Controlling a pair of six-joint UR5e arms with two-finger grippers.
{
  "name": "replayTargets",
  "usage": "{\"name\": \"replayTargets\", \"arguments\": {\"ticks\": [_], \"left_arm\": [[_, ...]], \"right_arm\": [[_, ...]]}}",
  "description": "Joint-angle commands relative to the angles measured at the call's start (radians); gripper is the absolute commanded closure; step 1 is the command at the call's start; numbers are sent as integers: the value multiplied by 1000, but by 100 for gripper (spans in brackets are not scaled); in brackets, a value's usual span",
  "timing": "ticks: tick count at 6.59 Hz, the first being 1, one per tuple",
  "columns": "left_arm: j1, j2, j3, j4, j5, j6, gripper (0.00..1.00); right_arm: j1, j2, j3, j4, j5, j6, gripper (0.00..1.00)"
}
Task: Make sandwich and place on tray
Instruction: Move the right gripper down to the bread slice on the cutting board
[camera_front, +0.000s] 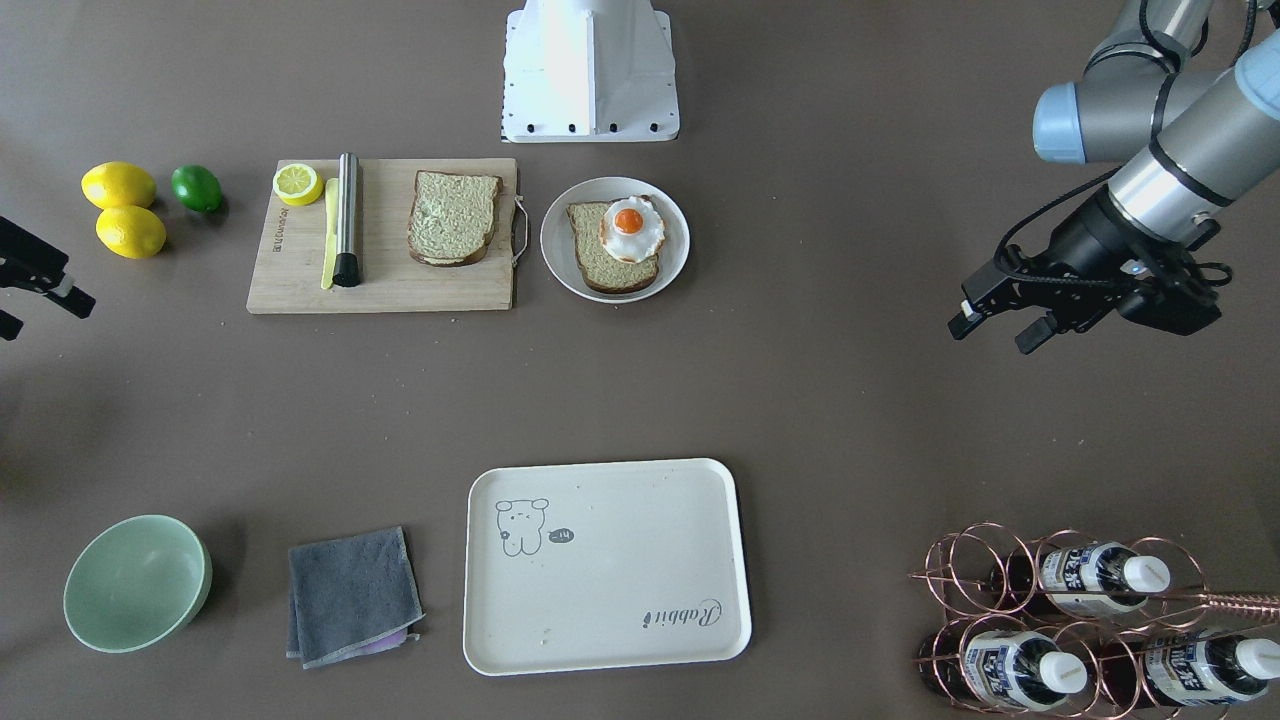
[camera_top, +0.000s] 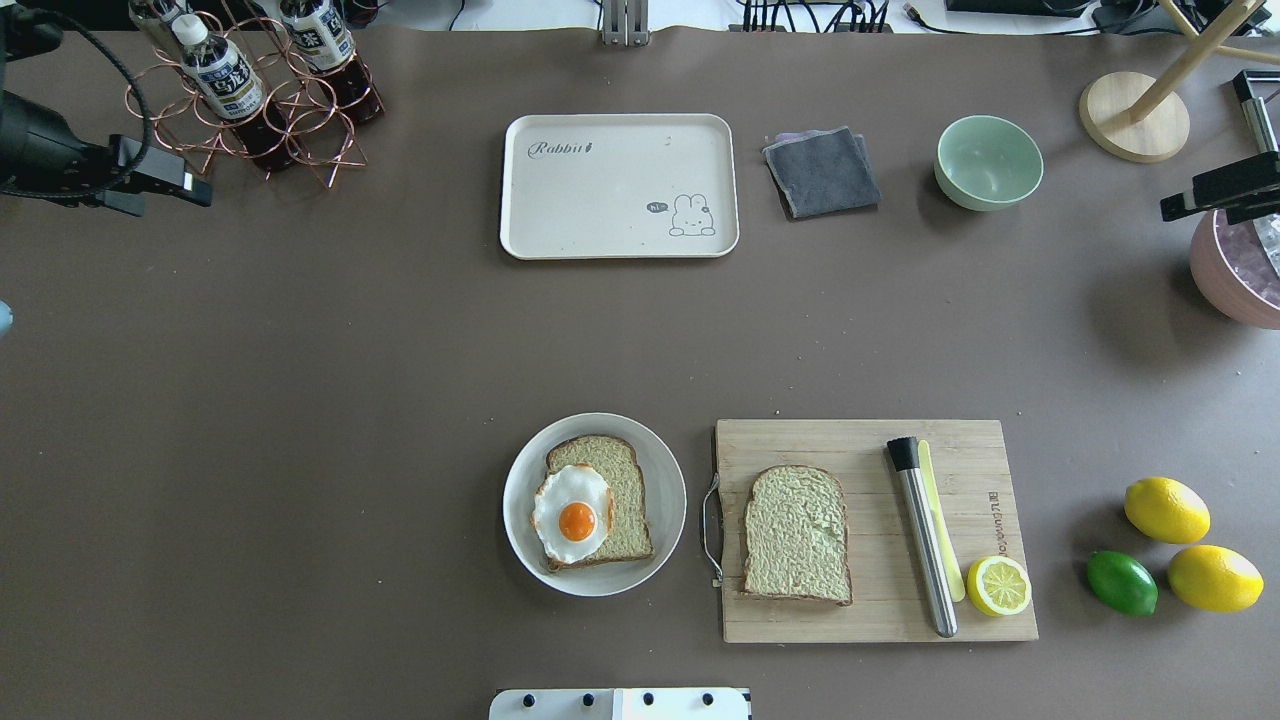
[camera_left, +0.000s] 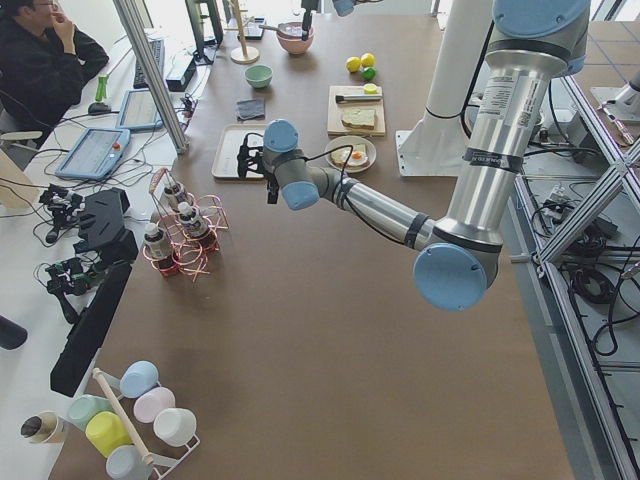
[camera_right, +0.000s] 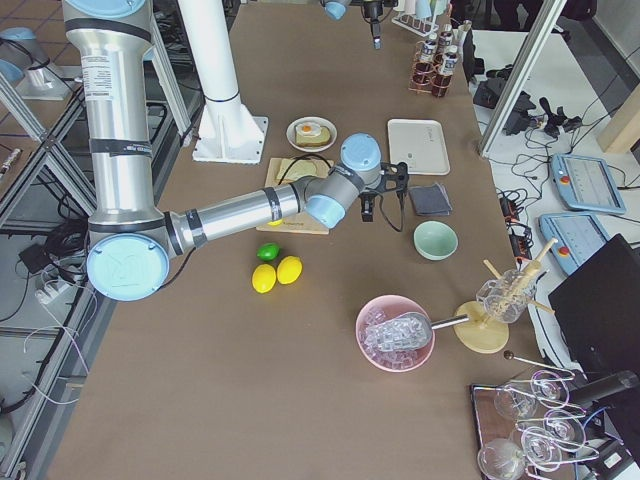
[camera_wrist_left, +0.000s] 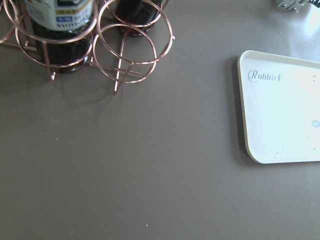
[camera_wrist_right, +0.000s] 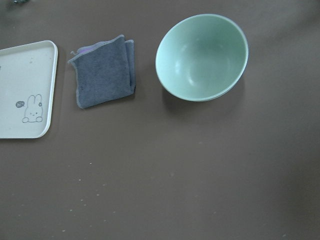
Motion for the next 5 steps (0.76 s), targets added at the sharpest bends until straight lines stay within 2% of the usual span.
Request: {"name": "replayTargets", "arguments": {"ticks": [1, 2, 3, 5], "left_arm": [[66, 1, -63, -7, 18, -133, 2], [80, 7, -77, -7, 50, -138, 2], [82, 7, -74, -7, 50, -139, 2], [82, 8, -73, -7, 58, -139, 2]], "right_arm": [[-235, -9, 105, 17, -105, 263, 0], [-372, -11, 152, 15, -198, 320, 0], [-472, -11, 159, 12, -252, 324, 0], [-621, -13, 153, 10, -410, 325, 0]]}}
